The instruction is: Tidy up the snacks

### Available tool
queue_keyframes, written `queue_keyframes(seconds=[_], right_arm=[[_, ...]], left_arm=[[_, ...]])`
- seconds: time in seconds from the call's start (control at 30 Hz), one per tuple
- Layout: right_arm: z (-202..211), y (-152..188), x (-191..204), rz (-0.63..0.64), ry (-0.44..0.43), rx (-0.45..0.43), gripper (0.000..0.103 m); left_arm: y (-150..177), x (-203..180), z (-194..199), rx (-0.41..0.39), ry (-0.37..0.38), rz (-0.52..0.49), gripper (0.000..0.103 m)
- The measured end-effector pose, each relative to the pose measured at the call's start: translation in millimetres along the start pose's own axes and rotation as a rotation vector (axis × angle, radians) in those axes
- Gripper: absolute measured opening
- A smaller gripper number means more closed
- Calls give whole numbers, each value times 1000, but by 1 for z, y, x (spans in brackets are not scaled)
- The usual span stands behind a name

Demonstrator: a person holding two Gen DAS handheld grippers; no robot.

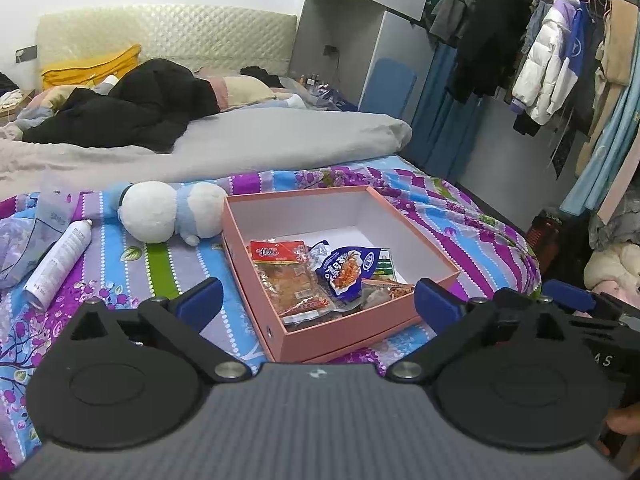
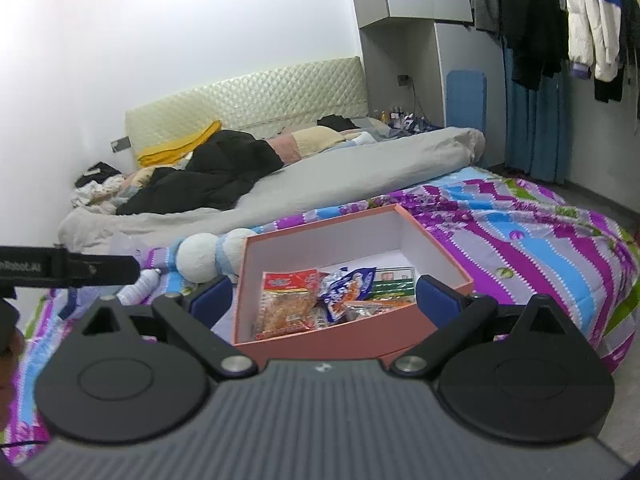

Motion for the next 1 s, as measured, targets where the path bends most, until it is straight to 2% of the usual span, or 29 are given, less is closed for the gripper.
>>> queue_keyframes(seconds=[0.5, 1.0], right_arm=[[-1, 1, 1, -16, -12, 8, 100], [-3, 0, 1, -20, -17, 11, 100]], left_arm=[[-1, 4, -4, 9, -36, 6, 103], [0, 2, -4, 13, -36, 1, 103]])
Point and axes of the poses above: each gripper's, at about its wrist camera, not at the fingertips, and z roughly against the way its jaws point, x to its left, y to its underside, the point moved 6 cm from there along -z, roughly the way its jaws point, and after that the axes turned 2 degrees about -y, right-handed, at the moved point
